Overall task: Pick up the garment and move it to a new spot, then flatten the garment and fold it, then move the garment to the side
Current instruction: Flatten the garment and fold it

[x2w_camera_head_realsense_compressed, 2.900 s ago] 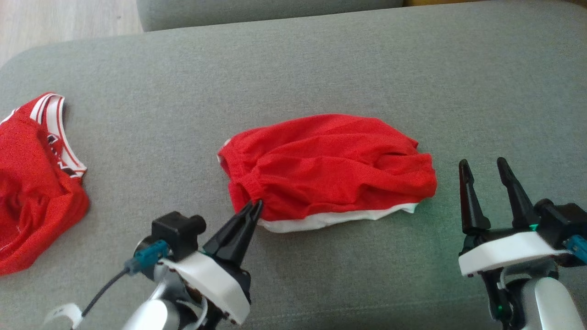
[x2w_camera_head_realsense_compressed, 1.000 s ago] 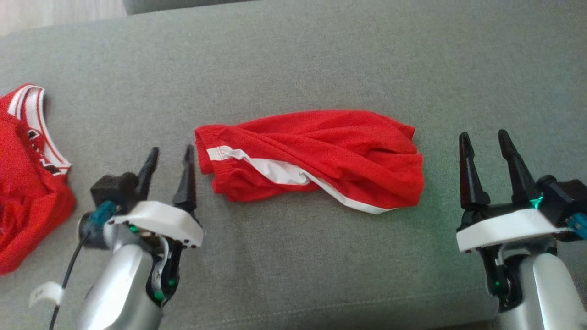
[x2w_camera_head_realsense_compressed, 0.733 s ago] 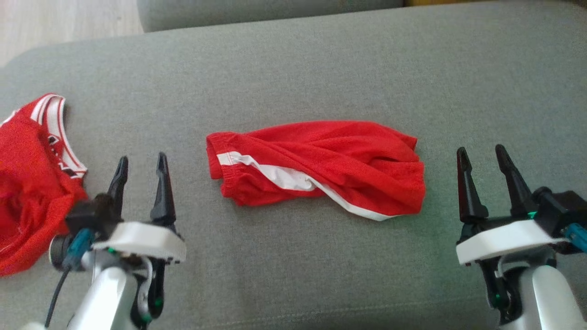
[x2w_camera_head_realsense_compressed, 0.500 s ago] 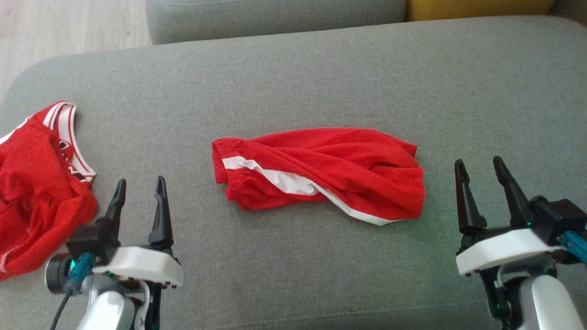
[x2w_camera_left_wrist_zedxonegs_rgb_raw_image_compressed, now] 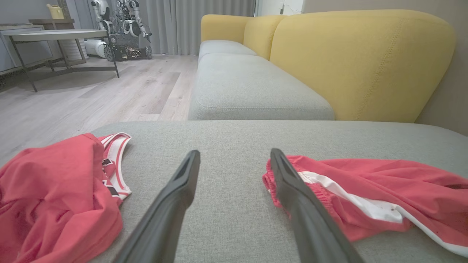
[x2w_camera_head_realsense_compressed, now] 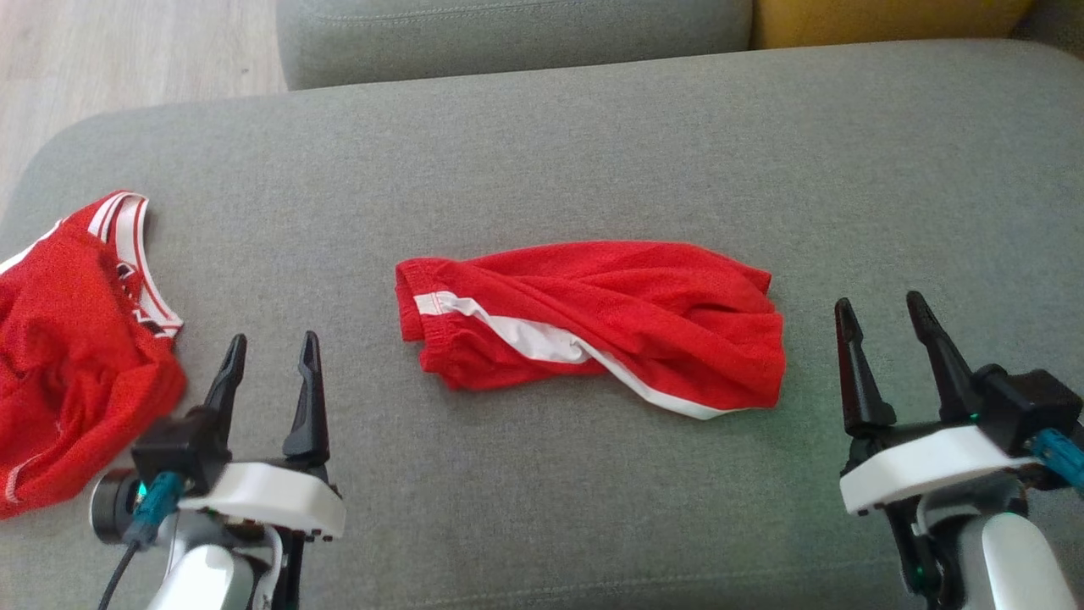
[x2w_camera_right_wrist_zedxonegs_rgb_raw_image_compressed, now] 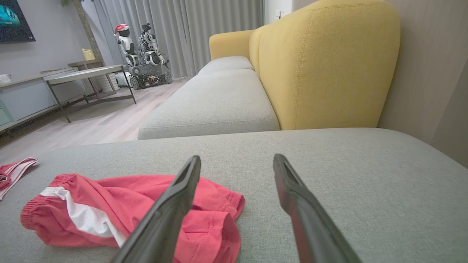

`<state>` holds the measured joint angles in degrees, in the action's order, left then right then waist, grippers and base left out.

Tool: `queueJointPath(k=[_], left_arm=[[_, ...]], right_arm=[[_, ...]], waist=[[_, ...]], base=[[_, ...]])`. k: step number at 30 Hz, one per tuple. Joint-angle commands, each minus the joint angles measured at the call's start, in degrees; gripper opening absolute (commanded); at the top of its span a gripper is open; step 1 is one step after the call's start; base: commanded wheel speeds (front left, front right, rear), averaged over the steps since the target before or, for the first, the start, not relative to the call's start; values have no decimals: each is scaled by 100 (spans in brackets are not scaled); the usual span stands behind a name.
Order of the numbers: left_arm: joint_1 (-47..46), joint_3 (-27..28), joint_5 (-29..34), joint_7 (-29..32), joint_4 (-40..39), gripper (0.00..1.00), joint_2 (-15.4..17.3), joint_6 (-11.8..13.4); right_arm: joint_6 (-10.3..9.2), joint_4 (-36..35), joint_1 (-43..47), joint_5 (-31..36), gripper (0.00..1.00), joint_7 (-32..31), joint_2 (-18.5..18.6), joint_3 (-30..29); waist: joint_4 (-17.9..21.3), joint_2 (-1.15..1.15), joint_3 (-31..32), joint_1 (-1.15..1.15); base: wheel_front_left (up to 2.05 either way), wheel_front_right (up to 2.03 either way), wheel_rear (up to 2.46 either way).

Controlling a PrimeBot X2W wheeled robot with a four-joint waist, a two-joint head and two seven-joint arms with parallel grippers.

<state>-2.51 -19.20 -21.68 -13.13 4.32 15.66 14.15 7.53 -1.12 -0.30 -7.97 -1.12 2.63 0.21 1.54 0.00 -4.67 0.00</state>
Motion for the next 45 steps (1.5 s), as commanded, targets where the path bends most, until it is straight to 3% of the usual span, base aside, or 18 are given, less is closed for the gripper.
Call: queueJointPath(k=[1, 9, 19, 31, 32, 33, 35, 45], left_arm=[[-186, 224, 31, -14, -193, 100, 136, 24], [-259, 186, 30, 4, -213, 100, 146, 25], [-504, 91, 50, -18, -196, 100, 71, -3], [-846, 20, 59, -91, -34, 100, -25, -90], [-857, 21, 59, -97, -22, 100, -28, -94], [-867, 22, 59, -103, -11, 100, -30, -97], [-882, 25, 57, -113, 5, 100, -37, -101], [-970, 42, 60, -151, 65, 100, -74, -126]], right_arm=[[-4, -234, -63, 18, 100, -23, 25, 165], [-4, -204, -70, -27, 100, -73, 25, 247], [-4, 276, 198, -86, 100, -775, 60, 459], [-4, 1034, -475, 25, 100, -408, 190, 722], [-4, 1060, -518, 27, 87, -368, 192, 735], [-4, 1079, -555, 38, 49, -330, 201, 741], [-4, 1107, -609, 21, 0, -285, 210, 741], [-4, 798, -891, -79, 0, -119, 300, 723]], waist=[[-3, 0, -6, 0], [-39, 0, -80, 0], [-172, 0, -453, 0], [-302, 0, -809, 0], [-304, 0, -818, 0], [-305, 0, -830, 0], [-303, 0, -847, 0], [-272, 0, -905, 0]], base=[[0, 0, 0], [0, 0, 0], [0, 0, 0], [0, 0, 0], [0, 0, 0], [0, 0, 0], [0, 0, 0], [0, 0, 0]])
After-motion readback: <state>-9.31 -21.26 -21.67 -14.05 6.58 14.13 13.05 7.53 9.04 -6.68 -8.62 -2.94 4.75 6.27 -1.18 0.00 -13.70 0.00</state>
